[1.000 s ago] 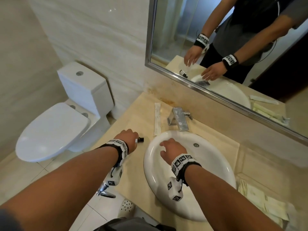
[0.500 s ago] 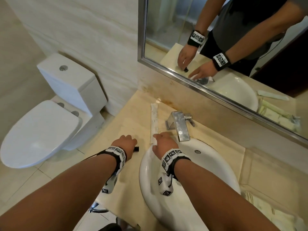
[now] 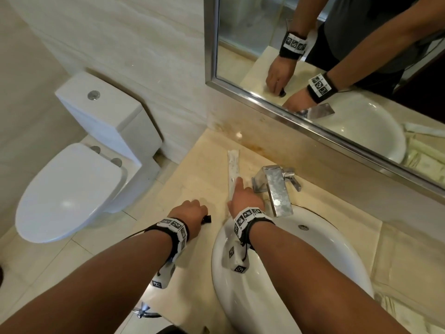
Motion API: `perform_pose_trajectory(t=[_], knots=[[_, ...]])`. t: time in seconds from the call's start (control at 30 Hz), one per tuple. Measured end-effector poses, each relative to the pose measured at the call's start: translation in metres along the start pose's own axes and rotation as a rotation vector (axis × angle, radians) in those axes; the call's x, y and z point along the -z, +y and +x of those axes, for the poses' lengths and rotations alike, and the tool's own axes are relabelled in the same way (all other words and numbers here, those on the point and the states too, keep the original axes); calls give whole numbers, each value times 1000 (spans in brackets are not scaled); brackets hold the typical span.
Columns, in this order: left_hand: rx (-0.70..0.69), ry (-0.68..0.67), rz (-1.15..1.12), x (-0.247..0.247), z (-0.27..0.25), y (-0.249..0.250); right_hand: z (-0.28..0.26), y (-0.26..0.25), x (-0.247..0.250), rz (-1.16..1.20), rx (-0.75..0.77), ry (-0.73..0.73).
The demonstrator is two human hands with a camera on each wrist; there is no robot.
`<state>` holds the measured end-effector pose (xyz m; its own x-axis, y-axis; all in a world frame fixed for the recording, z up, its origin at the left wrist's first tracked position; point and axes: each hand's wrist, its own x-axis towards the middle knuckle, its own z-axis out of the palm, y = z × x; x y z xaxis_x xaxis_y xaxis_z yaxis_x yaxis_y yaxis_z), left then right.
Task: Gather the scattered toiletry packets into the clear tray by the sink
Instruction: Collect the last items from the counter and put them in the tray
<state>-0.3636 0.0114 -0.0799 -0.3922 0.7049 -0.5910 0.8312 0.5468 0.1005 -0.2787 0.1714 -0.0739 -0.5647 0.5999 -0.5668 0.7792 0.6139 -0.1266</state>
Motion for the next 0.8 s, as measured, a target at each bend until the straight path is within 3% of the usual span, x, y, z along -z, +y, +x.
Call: perform_pose_trajectory(t=[0.17, 0.47, 0.67, 0.8], knots=[[25, 8, -84, 1, -3, 0, -9, -4, 2, 118, -18, 11], [-29, 69, -117, 20, -27, 18, -77, 6, -1, 360, 193, 177], [-145, 113, -48, 37, -44, 70, -142, 52, -11, 526, 194, 303], [-254, 111, -24, 36, -51, 121, -181, 110, -20, 629, 79, 409]])
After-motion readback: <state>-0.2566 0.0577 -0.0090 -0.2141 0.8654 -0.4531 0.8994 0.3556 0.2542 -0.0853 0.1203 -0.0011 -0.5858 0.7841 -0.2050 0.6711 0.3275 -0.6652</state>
